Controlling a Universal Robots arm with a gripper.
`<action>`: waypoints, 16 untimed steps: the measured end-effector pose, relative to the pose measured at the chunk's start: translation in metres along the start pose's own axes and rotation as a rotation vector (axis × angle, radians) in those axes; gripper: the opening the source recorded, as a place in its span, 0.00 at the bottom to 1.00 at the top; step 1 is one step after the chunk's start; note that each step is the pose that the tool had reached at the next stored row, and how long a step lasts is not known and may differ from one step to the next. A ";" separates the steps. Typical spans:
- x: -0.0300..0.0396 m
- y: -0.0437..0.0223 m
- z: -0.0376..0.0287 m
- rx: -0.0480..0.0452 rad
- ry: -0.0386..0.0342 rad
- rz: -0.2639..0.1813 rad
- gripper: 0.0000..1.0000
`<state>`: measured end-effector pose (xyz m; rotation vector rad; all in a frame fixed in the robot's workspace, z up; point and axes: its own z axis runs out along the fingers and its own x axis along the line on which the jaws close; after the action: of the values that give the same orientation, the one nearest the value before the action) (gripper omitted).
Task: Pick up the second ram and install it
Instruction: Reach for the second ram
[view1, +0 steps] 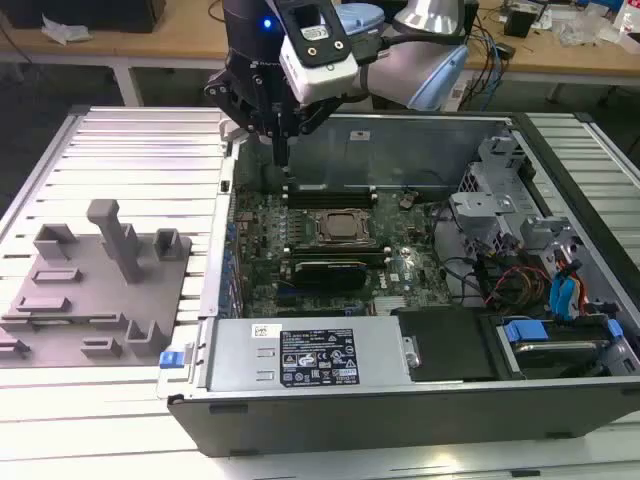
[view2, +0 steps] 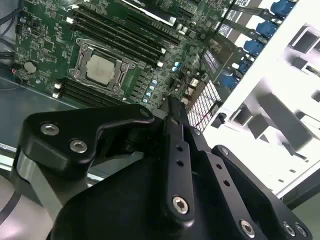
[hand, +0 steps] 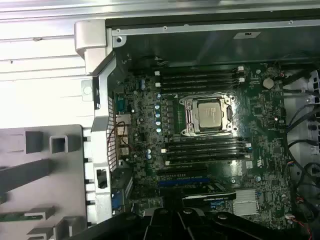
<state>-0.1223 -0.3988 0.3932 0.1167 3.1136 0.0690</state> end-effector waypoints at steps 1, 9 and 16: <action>0.0061 -0.0005 -0.0002 0.0001 0.0000 0.000 0.11; 0.0427 -0.0032 -0.0012 0.0000 -0.0005 0.000 0.11; 0.0626 -0.0047 -0.0017 0.0000 -0.0009 0.000 0.11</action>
<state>-0.1851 -0.3989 0.3933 0.1165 3.1127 0.0688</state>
